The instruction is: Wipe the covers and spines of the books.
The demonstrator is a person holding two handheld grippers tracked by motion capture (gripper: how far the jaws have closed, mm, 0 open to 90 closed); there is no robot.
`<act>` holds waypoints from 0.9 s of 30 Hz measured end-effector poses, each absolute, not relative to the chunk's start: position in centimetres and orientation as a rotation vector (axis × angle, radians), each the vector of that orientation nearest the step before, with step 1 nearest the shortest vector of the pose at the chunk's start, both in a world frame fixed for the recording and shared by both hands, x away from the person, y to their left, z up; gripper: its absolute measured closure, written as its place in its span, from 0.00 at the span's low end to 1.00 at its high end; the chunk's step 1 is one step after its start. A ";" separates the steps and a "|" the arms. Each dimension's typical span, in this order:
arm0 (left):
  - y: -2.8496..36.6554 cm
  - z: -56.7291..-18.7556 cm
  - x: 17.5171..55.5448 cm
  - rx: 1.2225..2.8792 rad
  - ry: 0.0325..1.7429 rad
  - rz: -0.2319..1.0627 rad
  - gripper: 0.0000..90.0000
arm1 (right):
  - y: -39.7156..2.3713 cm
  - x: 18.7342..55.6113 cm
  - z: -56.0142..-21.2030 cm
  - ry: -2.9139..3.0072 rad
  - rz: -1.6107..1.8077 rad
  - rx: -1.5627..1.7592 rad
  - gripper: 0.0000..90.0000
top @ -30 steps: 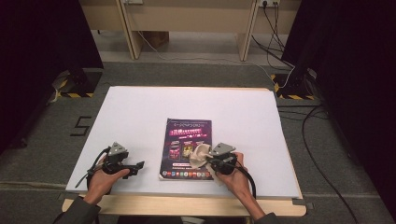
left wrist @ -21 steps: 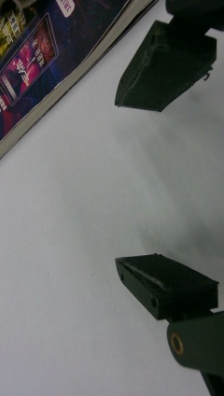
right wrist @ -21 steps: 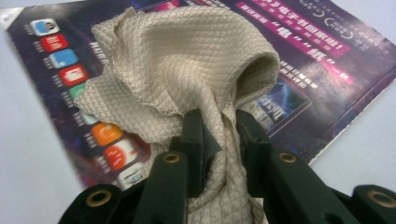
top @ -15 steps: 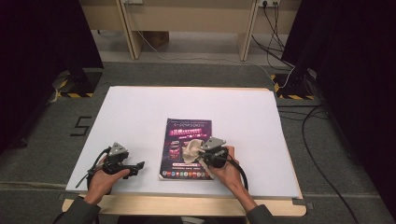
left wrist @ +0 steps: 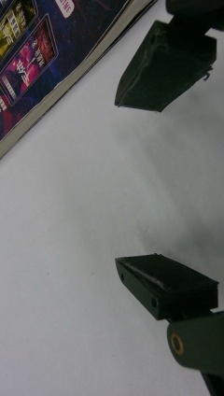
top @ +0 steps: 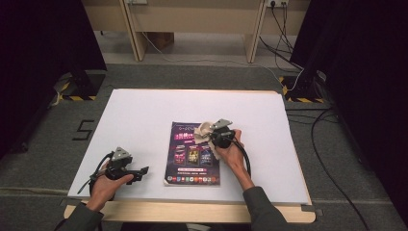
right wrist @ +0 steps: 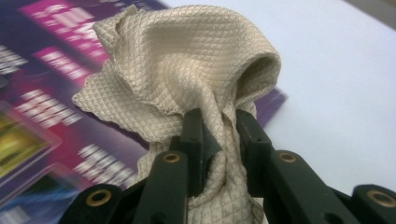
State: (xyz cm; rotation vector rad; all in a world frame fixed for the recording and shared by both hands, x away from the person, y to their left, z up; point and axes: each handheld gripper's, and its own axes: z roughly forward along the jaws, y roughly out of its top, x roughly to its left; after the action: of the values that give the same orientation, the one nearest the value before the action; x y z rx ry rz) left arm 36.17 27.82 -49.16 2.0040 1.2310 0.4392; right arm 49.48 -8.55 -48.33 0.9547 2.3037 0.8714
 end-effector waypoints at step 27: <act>27.7 -49.3 36.2 2.009 1.229 0.432 0.20 | -6.6 52.0 -48.4 2.284 0.851 0.951 0.84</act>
State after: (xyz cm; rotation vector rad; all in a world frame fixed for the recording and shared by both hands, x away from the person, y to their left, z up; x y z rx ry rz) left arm 36.16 27.68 -49.27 2.0090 1.2285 0.4323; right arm 51.98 -6.60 -48.40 0.9507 2.2844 0.8509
